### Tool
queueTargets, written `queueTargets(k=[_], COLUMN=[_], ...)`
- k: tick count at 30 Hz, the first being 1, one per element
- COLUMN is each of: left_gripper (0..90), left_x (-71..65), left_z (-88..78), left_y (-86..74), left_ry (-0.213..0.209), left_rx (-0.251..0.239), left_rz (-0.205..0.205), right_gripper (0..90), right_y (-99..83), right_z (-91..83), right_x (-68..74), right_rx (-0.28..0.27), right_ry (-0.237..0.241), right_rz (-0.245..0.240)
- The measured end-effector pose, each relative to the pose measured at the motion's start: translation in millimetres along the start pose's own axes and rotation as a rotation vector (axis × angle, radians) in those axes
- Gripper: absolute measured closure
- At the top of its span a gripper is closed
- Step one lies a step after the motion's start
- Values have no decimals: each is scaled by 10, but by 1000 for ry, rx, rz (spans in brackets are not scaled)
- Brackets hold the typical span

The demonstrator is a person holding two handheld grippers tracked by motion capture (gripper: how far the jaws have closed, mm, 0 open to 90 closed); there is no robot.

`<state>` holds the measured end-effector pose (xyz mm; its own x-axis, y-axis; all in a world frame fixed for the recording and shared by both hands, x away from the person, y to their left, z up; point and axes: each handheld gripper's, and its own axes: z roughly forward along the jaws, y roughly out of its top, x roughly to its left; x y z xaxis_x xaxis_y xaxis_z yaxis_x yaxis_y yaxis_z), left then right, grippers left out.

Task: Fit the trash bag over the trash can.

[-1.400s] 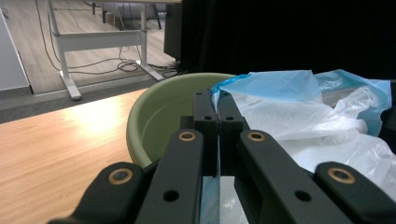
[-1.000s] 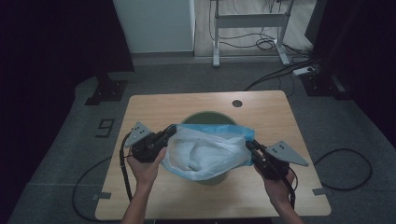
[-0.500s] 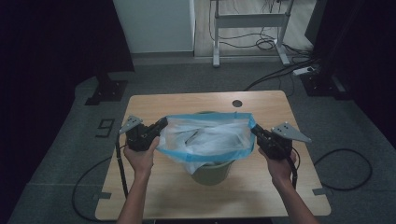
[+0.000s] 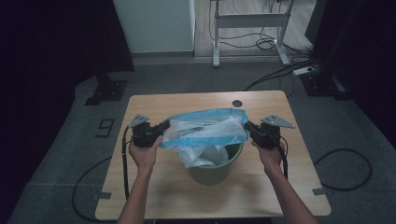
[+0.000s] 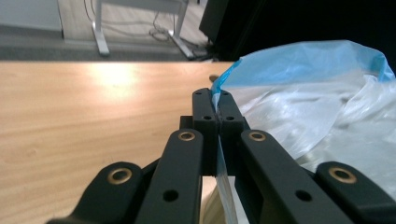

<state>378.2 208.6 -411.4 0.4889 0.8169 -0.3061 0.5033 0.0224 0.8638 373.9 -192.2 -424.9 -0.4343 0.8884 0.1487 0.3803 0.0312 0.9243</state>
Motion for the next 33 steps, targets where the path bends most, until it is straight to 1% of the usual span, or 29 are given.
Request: queueTargets(k=[6,10,16,18,19,21,22,25,30,33], left_gripper=[878,880,884,884,885,884,885,884,881,881], left_x=[66,90,124,134,142,165,174,191,211,207], left_z=[124,197,262,259,259,264,260,227,216,219], left_y=[-54,-84,-112,-130,-139,-158,-169,-193,-227,-232], left_ry=[-15,-23,-25,-28,-30,-37,-41,-44,-50,-49], left_rx=[75,115,144,149,158,177,178,174,192,204], left_rz=[-31,-44,-55,-56,-61,-69,-73,-77,-87,-85], right_gripper=[876,877,878,878,878,879,879,879,879,879], right_y=[-61,-83,-131,-169,-187,-219,-235,-274,-327,-369], right_z=[152,232,371,400,407,424,432,434,432,437], right_x=[-46,-77,-137,-160,-171,-181,-188,-212,-247,-240], right_rx=[98,140,196,207,209,230,242,257,276,284], right_ry=[21,32,24,23,26,23,21,21,24,34], right_rz=[12,26,39,55,61,56,57,67,78,79])
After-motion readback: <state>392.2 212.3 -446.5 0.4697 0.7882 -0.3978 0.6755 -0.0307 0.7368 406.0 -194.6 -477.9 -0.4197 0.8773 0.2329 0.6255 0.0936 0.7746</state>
